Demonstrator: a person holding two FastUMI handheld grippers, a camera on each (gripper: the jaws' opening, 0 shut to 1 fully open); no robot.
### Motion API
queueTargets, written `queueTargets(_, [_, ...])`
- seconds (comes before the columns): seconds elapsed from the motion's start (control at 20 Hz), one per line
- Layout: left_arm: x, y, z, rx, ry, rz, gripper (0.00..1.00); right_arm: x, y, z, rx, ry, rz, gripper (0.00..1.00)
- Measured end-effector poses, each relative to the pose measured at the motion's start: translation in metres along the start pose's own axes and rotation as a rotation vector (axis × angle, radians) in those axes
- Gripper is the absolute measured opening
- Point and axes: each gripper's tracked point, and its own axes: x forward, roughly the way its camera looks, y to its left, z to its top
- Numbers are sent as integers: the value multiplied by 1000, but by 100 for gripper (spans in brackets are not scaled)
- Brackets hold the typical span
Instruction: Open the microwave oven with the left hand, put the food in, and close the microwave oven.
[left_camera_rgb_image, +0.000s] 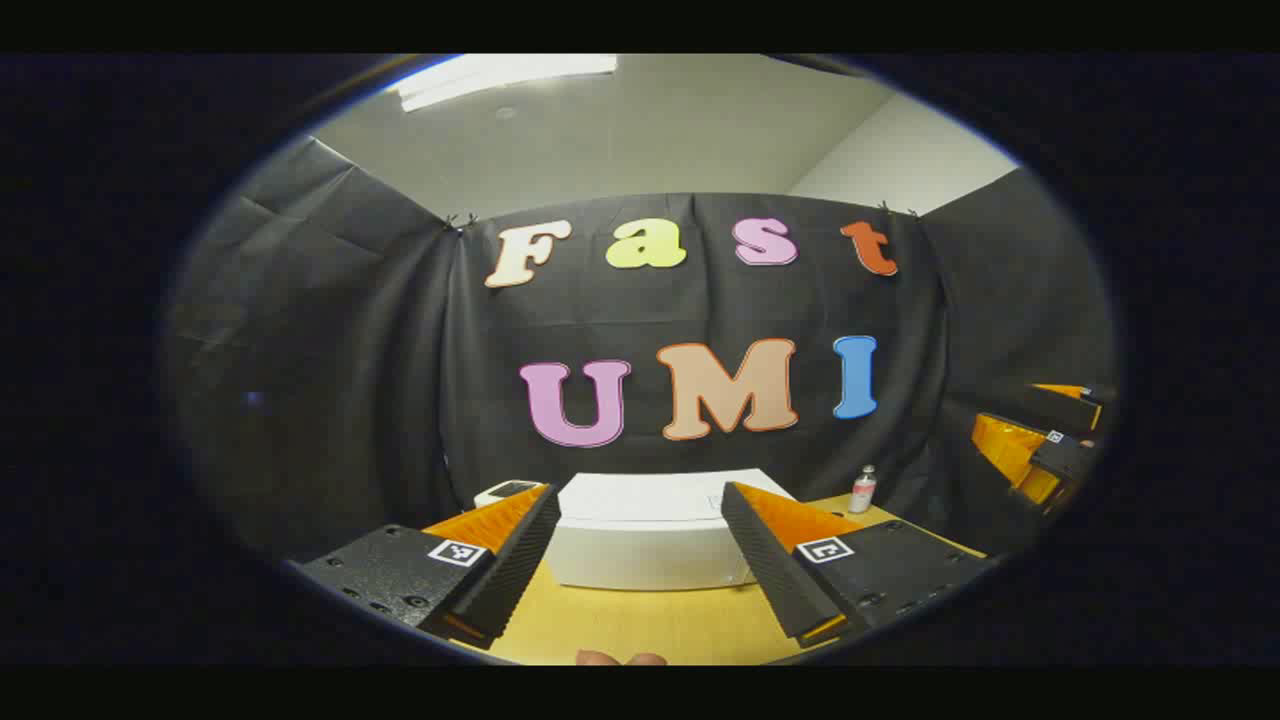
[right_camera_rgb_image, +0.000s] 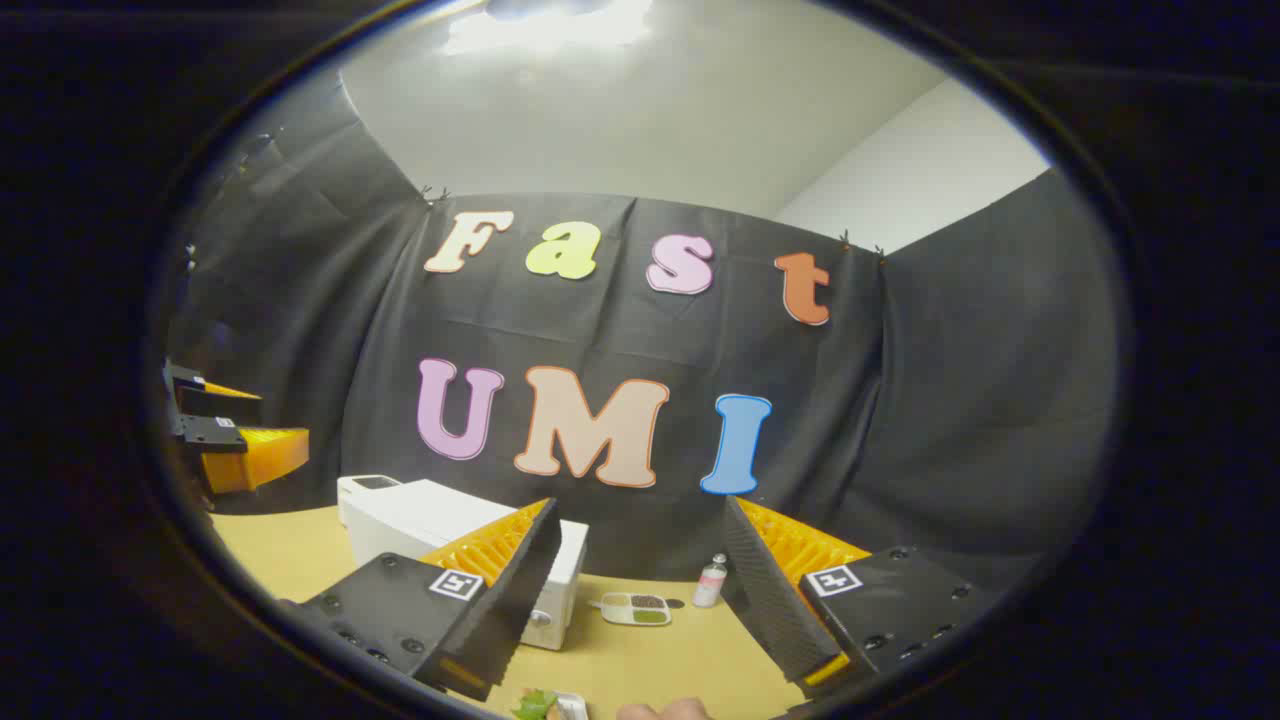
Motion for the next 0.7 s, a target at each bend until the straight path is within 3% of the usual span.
queueTargets(0.7, [5, -7, 6, 50, -27, 11, 97, 9, -36, -1, -11, -2, -70, 96])
